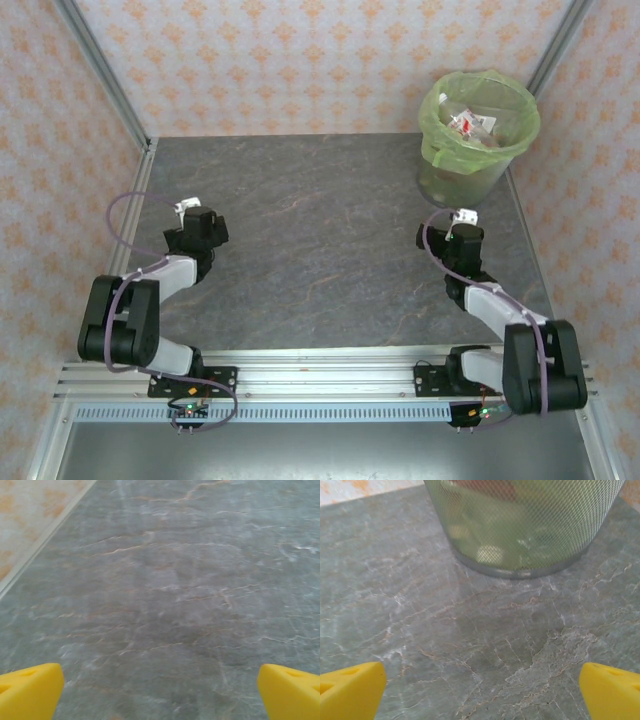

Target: Put the plastic bottles in the bin

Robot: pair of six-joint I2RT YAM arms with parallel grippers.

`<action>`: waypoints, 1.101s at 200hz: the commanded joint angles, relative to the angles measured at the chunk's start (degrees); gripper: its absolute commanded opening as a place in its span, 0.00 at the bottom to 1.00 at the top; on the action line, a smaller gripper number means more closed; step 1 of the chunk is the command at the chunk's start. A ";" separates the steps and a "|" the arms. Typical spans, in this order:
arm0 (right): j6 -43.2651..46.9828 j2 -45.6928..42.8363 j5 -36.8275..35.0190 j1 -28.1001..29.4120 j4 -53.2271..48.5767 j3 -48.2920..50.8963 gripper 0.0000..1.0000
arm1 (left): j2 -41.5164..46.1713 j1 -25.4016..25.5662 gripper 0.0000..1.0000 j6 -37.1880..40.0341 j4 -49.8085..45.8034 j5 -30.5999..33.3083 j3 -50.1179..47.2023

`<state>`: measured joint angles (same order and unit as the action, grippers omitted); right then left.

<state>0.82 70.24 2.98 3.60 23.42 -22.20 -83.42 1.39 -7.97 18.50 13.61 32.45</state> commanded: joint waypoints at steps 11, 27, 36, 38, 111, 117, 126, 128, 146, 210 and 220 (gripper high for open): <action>1.96 5.54 -0.47 0.10 10.05 -1.51 0.99 | 1.25 0.37 1.00 4.91 17.92 -2.08 -5.99; 2.98 7.14 -0.41 0.10 9.67 -2.35 0.99 | -1.70 1.03 1.00 5.22 27.22 -0.40 -9.58; 3.82 6.96 0.33 0.10 10.81 -2.01 0.99 | -2.57 1.92 1.00 6.16 28.05 0.53 -10.11; 4.01 6.96 0.48 0.10 11.44 -1.72 0.99 | -2.19 2.01 1.00 5.98 25.96 0.69 -9.63; 6.52 13.67 -0.38 0.10 31.87 5.77 0.99 | -2.25 2.92 1.00 6.06 26.74 2.87 -9.41; 6.61 16.68 -0.58 0.10 33.65 4.62 0.99 | -2.21 2.92 1.00 6.06 26.41 2.84 -9.43; 5.27 18.72 -3.82 0.02 29.97 1.73 0.99 | -2.23 2.92 1.00 6.03 26.61 2.91 -9.42; 4.72 18.21 -4.38 -0.08 26.91 0.80 0.99 | -2.26 2.90 1.00 6.08 26.70 2.89 -9.48; 1.88 17.90 -3.31 -2.62 24.14 -1.11 0.99 | -2.14 2.91 1.00 6.05 26.49 2.86 -9.42; 1.82 17.24 -3.60 -2.62 22.27 -1.38 0.99 | -2.19 2.91 1.00 6.05 26.45 2.83 -9.42; 1.88 17.15 -3.60 -2.58 22.12 -1.36 0.99 | -2.19 2.87 1.00 6.12 26.43 2.79 -9.42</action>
<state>3.62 88.12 0.36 1.08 45.84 -22.96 -85.78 4.14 -2.90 42.78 14.37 22.92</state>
